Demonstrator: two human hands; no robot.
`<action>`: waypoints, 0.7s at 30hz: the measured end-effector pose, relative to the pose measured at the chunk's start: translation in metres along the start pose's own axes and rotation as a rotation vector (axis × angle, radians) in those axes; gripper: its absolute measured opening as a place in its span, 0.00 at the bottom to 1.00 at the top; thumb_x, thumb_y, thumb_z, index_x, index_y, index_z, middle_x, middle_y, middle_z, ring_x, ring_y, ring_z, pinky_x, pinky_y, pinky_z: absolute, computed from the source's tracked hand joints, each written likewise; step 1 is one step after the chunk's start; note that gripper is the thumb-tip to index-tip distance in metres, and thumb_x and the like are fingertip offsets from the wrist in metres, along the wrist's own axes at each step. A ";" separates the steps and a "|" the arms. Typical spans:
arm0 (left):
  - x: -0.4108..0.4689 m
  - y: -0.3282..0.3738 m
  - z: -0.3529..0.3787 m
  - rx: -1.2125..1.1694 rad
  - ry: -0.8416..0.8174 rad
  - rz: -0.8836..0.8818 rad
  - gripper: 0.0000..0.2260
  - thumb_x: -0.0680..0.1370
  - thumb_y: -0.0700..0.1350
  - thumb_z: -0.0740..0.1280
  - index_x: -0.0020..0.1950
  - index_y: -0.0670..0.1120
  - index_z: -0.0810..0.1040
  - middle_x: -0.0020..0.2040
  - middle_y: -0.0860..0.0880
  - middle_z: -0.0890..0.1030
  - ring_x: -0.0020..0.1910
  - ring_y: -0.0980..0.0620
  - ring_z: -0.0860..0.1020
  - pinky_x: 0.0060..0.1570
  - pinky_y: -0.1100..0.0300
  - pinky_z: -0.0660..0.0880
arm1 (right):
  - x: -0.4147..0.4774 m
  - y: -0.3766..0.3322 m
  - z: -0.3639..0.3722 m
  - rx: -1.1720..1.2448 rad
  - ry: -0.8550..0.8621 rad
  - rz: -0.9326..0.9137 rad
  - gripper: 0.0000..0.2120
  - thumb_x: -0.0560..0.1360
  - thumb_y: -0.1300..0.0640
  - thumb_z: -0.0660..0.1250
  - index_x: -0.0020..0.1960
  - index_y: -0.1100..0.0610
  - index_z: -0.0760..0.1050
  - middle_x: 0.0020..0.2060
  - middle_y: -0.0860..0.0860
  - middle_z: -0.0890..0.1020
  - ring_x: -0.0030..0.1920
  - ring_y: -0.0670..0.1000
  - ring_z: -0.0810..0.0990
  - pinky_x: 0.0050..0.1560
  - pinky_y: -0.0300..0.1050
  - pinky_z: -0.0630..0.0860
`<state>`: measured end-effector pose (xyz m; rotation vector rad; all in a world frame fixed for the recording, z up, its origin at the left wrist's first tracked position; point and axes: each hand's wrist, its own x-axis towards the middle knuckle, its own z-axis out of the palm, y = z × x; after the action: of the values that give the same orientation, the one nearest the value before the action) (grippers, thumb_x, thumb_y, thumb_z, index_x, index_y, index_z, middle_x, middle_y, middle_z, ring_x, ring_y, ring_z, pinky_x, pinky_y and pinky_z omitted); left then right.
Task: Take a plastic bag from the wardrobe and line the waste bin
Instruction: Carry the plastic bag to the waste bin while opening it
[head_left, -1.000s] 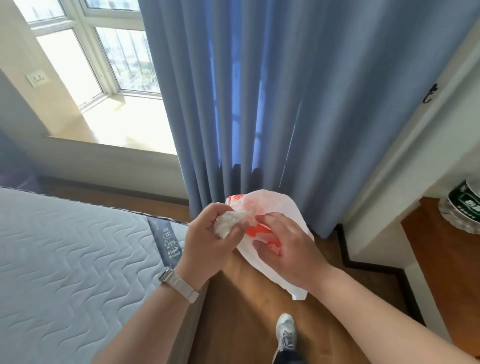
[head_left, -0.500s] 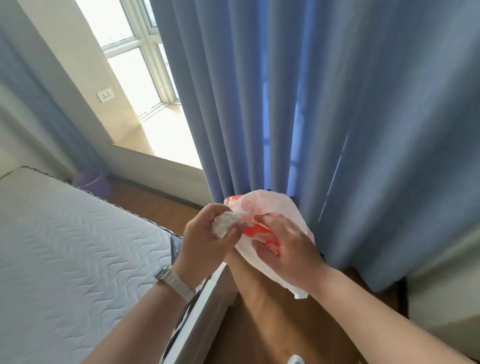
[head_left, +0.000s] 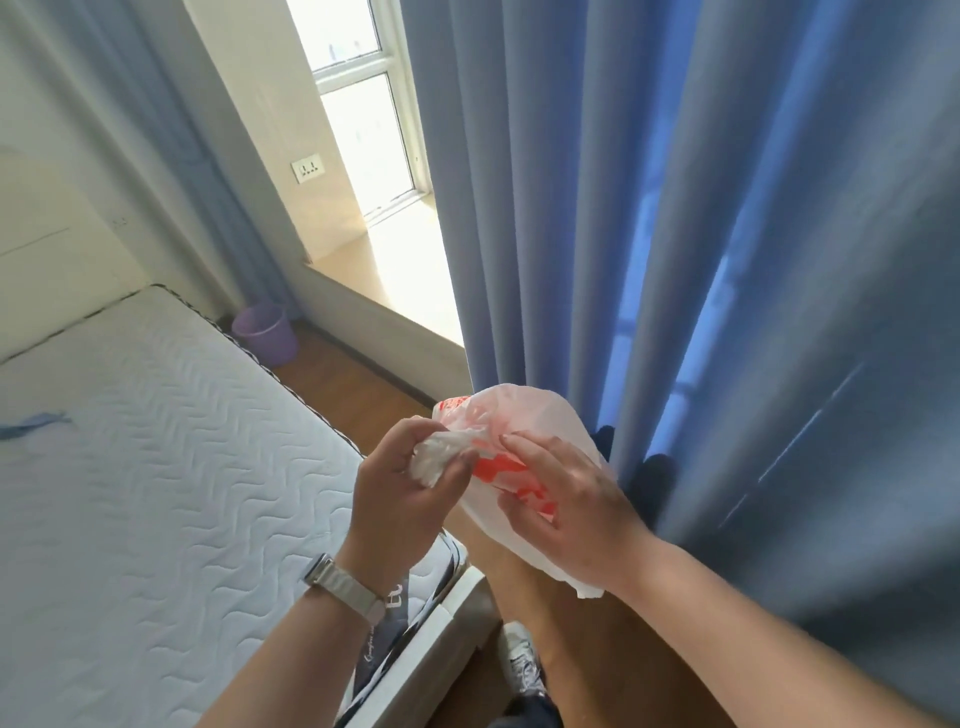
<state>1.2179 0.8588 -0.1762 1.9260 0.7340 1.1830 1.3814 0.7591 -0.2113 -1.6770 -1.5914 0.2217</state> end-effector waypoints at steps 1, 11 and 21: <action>0.010 -0.009 0.000 -0.006 0.014 -0.008 0.09 0.70 0.54 0.73 0.48 0.63 0.77 0.43 0.59 0.83 0.39 0.57 0.82 0.34 0.69 0.77 | 0.012 0.006 0.004 -0.003 -0.007 -0.016 0.23 0.76 0.49 0.68 0.69 0.53 0.72 0.65 0.48 0.77 0.60 0.52 0.78 0.55 0.53 0.78; 0.136 -0.096 -0.009 0.027 0.123 -0.052 0.09 0.70 0.56 0.73 0.48 0.64 0.77 0.41 0.63 0.82 0.36 0.60 0.81 0.33 0.72 0.75 | 0.167 0.057 0.038 -0.045 -0.144 -0.128 0.23 0.77 0.48 0.68 0.70 0.52 0.72 0.66 0.48 0.76 0.59 0.51 0.78 0.53 0.55 0.81; 0.218 -0.143 -0.048 0.114 0.247 -0.082 0.08 0.68 0.57 0.72 0.45 0.60 0.77 0.39 0.62 0.81 0.35 0.61 0.79 0.33 0.74 0.72 | 0.282 0.075 0.086 -0.043 -0.209 -0.214 0.22 0.79 0.40 0.59 0.72 0.40 0.65 0.69 0.42 0.71 0.64 0.48 0.74 0.51 0.58 0.80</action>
<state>1.2507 1.1217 -0.1759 1.8405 1.0211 1.3686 1.4401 1.0575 -0.2078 -1.5410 -1.9299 0.2616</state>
